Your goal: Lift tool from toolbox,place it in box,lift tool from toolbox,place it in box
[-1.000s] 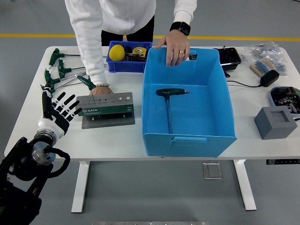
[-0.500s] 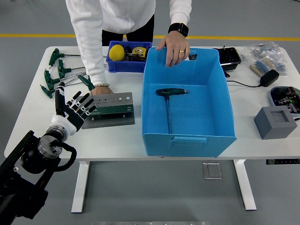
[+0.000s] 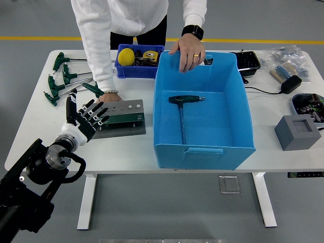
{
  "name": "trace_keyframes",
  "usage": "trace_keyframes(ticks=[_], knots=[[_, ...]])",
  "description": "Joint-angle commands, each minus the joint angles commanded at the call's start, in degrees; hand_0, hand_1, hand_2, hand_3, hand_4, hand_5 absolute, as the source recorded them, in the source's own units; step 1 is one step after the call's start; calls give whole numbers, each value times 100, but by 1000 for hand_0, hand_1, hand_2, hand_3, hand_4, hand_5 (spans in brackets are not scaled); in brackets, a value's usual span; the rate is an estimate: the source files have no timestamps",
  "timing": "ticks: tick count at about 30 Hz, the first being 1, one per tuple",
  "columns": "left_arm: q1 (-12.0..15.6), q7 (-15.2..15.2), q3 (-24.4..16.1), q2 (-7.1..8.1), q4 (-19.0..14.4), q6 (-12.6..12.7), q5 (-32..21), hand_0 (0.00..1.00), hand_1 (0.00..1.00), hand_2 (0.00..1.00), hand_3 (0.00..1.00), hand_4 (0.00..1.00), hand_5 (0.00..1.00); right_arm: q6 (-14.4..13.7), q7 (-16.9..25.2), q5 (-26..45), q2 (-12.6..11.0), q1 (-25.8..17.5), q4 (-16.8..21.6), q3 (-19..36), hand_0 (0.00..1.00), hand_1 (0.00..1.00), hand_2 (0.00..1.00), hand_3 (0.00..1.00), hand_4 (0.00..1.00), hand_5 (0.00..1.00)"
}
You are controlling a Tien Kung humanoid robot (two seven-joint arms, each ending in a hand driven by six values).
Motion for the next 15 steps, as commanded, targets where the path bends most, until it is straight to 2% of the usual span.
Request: trace_keyframes(ticks=[15], knots=[[-157,-96,120,36,341,29,162,329,534,654,892,851,998,16,-25,-29,34,-45,0,-35,585,541,619,585,795,829]])
